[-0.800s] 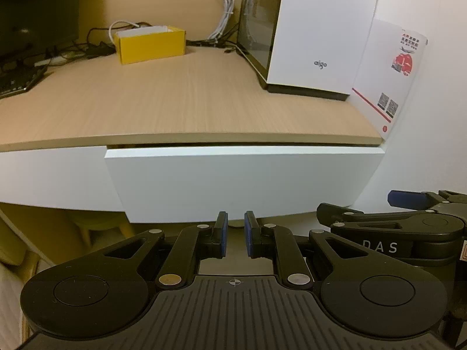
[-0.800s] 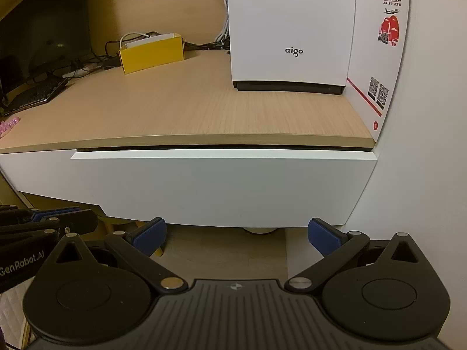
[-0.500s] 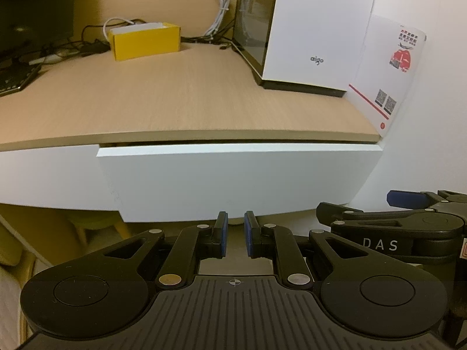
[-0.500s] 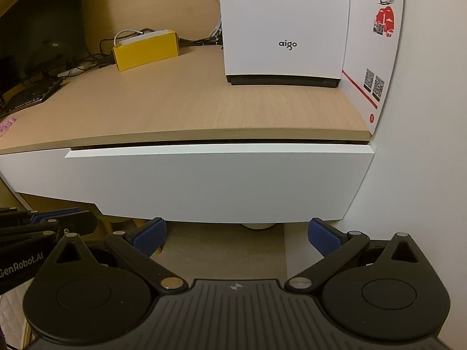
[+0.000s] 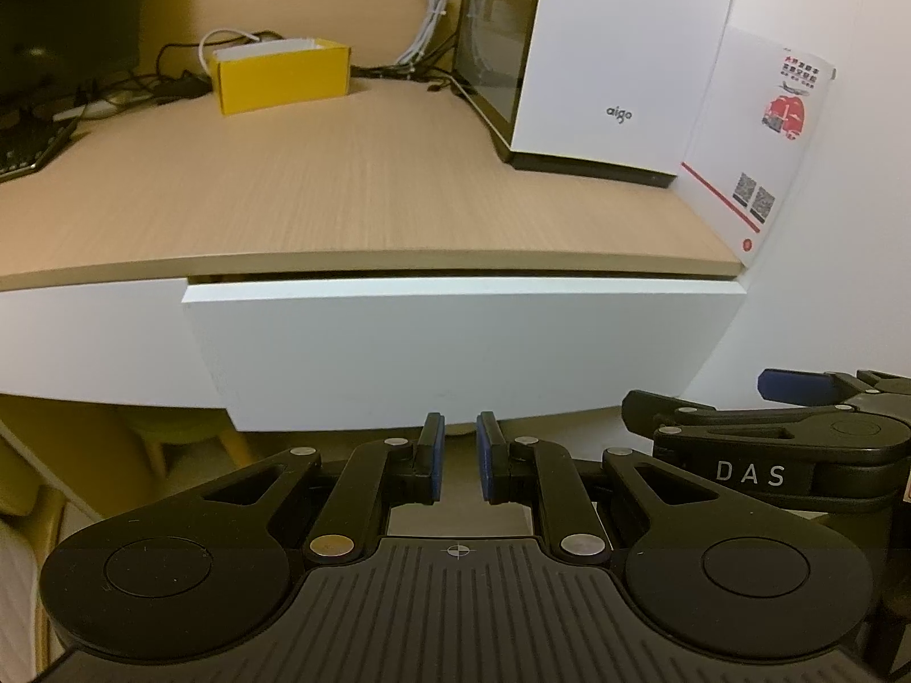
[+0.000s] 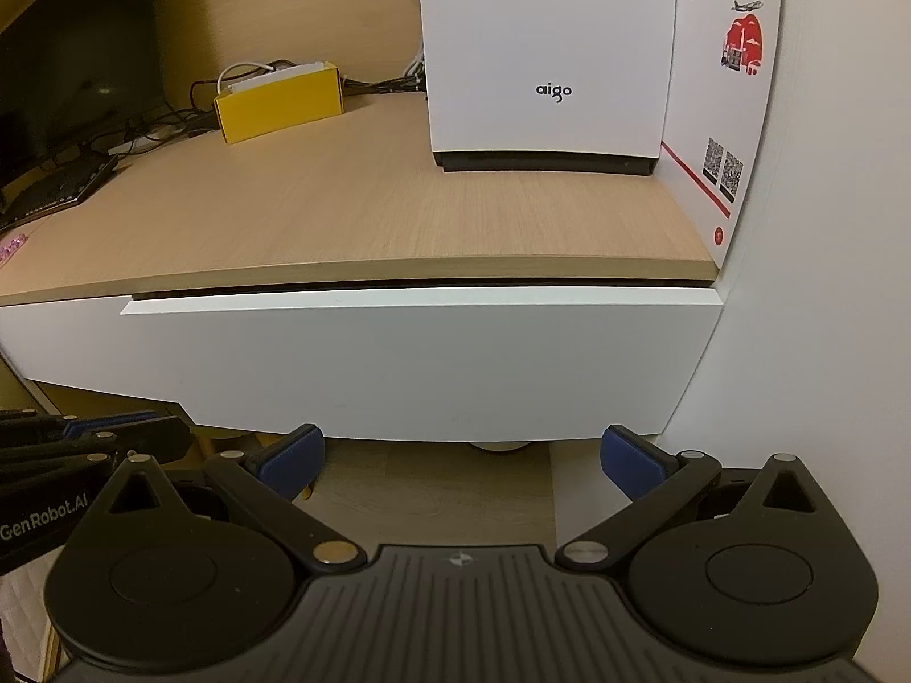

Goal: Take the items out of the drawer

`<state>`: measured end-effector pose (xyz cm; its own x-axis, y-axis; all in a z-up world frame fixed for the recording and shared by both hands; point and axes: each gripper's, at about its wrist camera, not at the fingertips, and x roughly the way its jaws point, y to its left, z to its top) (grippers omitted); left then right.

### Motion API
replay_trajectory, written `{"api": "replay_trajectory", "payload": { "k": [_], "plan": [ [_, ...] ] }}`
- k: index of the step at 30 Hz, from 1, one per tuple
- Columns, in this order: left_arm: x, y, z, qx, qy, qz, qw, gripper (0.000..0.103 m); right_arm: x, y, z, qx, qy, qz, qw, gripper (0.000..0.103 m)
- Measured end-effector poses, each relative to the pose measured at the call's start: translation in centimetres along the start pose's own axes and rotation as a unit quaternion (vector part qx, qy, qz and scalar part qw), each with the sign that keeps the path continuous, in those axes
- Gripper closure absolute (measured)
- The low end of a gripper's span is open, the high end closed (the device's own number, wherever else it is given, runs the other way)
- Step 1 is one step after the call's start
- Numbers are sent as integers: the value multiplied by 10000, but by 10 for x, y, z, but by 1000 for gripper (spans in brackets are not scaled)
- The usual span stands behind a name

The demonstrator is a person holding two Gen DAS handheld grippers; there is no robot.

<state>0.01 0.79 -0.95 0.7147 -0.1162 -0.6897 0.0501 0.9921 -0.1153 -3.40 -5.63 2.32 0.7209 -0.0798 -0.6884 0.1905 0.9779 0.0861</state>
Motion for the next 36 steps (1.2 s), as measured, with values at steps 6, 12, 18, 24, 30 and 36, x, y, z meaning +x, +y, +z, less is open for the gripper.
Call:
{"api": "replay_trajectory", "payload": {
  "k": [6, 12, 18, 24, 30, 36],
  "plan": [
    [0, 0, 0, 26, 29, -42, 10000, 88, -1, 1, -1, 0, 4, 2, 10000, 0],
    [0, -1, 1, 23, 47, -58, 10000, 88, -1, 2, -2, 2, 11, 15, 10000, 0],
    [1, 1, -1, 6, 99, -105, 9999, 88, 0, 4, -4, 13, 20, 41, 10000, 0],
    [1, 3, -2, -2, 123, -154, 9998, 88, -1, 5, -4, 39, 23, 53, 10000, 0],
    [2, 5, -2, 32, 132, -285, 9995, 88, 0, 3, -3, 121, 36, 65, 9999, 0],
    [5, 7, -1, 44, 175, -391, 9991, 88, 0, 1, -2, 208, 28, 98, 9997, 0]
  ]
}}
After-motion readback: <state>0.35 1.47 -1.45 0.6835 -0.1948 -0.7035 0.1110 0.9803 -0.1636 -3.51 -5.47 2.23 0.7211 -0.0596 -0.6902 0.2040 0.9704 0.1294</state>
